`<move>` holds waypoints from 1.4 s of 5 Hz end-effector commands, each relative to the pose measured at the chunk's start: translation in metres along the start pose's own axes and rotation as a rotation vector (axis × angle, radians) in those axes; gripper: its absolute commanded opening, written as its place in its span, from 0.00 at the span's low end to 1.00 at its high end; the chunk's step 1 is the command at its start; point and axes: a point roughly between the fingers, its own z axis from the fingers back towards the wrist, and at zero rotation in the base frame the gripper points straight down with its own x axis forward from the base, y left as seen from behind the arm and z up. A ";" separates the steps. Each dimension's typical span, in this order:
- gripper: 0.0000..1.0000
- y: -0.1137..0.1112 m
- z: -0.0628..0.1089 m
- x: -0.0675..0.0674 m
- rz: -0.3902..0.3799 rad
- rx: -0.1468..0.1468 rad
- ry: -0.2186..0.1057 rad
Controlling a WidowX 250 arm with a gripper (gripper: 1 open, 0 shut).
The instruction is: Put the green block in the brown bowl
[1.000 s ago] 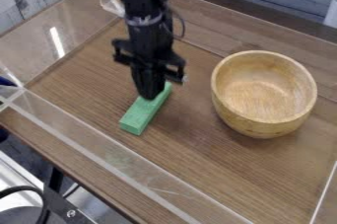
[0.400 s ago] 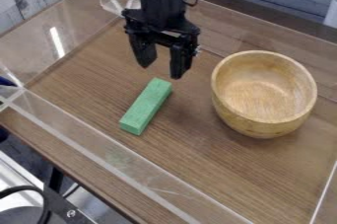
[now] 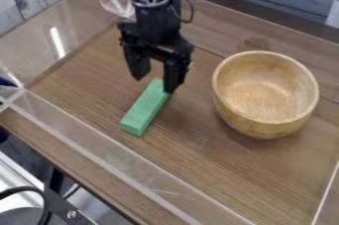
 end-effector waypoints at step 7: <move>0.00 0.022 -0.017 -0.008 0.011 0.037 0.013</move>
